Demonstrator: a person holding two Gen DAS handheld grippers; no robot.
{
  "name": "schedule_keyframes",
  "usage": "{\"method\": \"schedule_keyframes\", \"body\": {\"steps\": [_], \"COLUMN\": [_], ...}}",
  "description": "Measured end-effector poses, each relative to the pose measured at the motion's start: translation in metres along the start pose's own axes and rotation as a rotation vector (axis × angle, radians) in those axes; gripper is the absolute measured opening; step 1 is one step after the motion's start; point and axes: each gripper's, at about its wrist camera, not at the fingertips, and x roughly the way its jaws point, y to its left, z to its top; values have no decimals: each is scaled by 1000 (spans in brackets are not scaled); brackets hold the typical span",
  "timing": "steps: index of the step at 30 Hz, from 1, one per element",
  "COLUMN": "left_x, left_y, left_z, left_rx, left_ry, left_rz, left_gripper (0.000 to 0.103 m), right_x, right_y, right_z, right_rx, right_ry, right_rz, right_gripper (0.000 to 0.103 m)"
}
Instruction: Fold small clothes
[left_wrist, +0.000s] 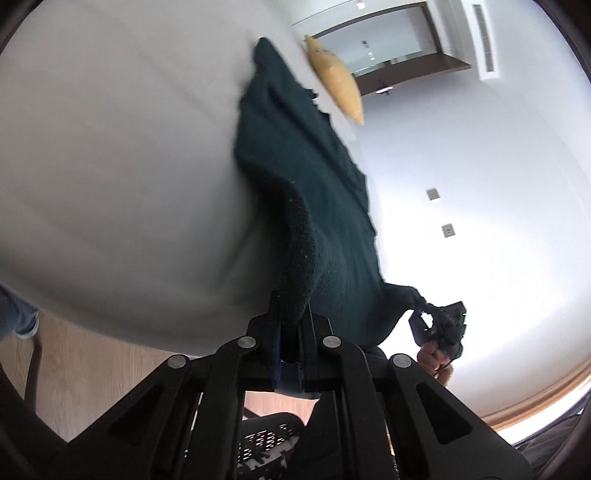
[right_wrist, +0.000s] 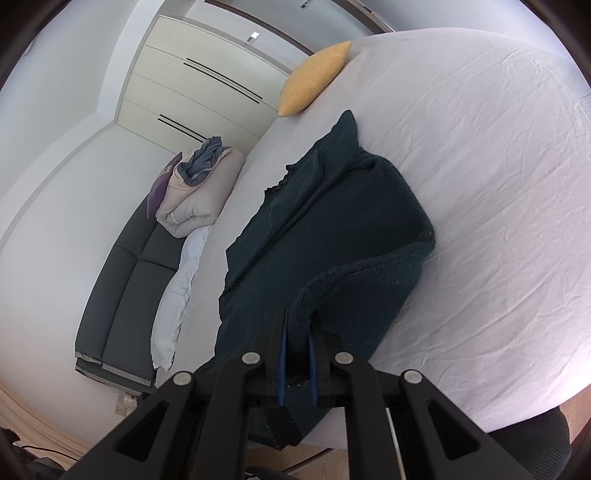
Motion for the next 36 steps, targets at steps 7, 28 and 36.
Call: {"method": "schedule_keyframes", "body": {"steps": [7,28,36], "left_x": [-26,56,118], "left_y": [-55,-113,-84], "left_z": [37,221,304], "left_rx": [130,179,111], "left_ry": [-73,-170,-154], "left_rz": [-38,-79,13], "left_gripper": [5,5,5], "right_x": [-10,53,126], "right_y": [14,48,31], "right_z": [3,138,206], "right_rx": [-48,-90,-86], "right_ry": [-36,-151,-135], "right_rz": [-25,-27,-126], "right_gripper": [10,10,10]}}
